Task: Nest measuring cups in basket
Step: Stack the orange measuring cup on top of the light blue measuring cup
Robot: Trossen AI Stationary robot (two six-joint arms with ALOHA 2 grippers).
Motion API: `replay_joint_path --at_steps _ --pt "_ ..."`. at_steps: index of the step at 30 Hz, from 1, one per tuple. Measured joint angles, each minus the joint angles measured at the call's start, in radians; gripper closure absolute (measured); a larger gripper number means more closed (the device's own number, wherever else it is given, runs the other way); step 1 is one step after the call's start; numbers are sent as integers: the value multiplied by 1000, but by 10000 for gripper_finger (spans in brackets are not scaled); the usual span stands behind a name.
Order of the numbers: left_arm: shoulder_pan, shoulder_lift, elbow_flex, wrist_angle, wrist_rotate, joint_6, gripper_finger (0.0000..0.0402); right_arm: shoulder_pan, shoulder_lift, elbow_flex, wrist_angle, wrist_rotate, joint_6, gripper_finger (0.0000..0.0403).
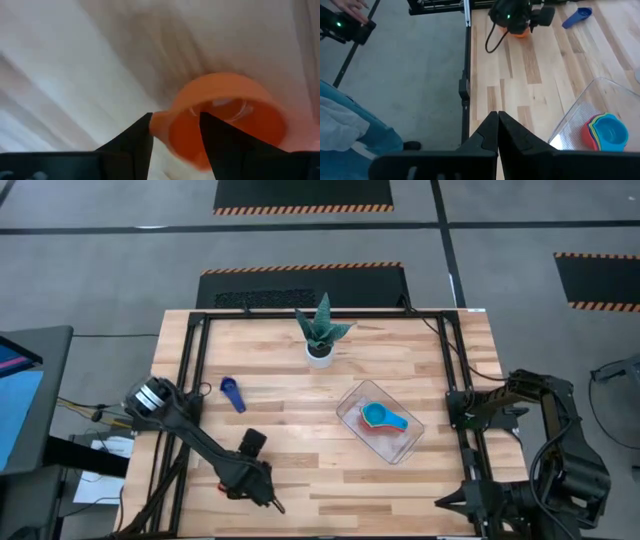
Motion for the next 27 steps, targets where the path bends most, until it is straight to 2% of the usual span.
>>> replay_joint_path --at_steps 3,7,10,14,22,27 --pt "0 34 2 0 3 81 251 0 0 0 1 0 1 382" --pt "9 39 4 4 13 58 265 0 0 0 4 0 1 384" --pt "28 25 2 24 28 -22 301 0 0 0 4 0 1 381" --pt "73 17 4 25 91 -131 378 0 0 0 4 0 0 377" --pt "241 15 6 138 305 -568 399 0 0 0 4 1 -1 383" --pt "396 16 6 329 378 -869 401 -10 0 0 7 18 -2 383"
